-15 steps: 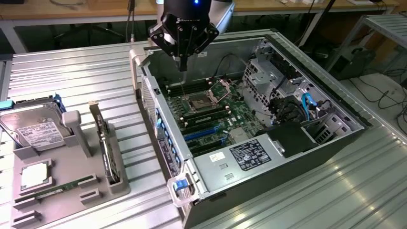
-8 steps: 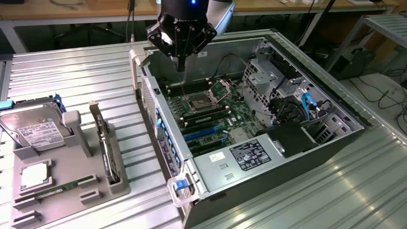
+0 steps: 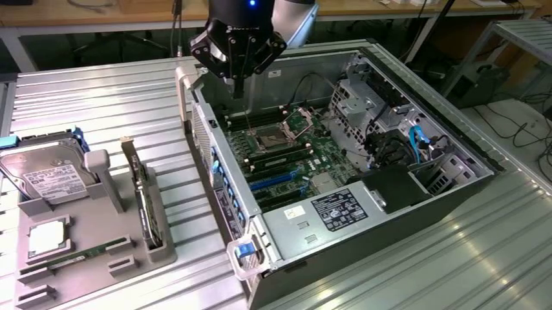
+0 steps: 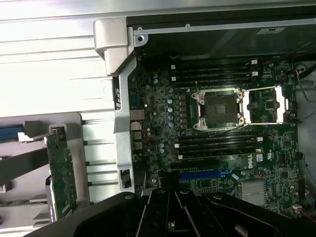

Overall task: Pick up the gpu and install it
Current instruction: 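Reach for the gpu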

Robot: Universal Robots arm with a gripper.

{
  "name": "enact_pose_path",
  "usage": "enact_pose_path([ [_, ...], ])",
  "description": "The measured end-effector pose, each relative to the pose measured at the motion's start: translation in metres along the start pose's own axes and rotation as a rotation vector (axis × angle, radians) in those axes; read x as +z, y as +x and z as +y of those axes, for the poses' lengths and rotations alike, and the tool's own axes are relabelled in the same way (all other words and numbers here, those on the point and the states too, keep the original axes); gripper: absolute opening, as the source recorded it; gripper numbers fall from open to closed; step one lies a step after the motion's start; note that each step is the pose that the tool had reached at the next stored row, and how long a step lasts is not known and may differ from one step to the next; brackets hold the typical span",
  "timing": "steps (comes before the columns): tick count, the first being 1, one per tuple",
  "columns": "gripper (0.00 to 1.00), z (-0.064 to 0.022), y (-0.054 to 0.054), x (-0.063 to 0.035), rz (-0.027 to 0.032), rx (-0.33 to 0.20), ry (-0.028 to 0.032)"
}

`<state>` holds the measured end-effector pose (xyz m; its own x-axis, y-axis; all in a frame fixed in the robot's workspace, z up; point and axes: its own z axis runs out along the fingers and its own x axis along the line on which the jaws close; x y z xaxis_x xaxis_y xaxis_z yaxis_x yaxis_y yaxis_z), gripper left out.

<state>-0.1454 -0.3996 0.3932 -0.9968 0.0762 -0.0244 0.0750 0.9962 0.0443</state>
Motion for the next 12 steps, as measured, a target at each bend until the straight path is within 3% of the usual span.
enact_pose_path([
  [12, 0.11, -0.0025, 0.015, -0.0004, 0.0015, -0.033, -0.0008],
])
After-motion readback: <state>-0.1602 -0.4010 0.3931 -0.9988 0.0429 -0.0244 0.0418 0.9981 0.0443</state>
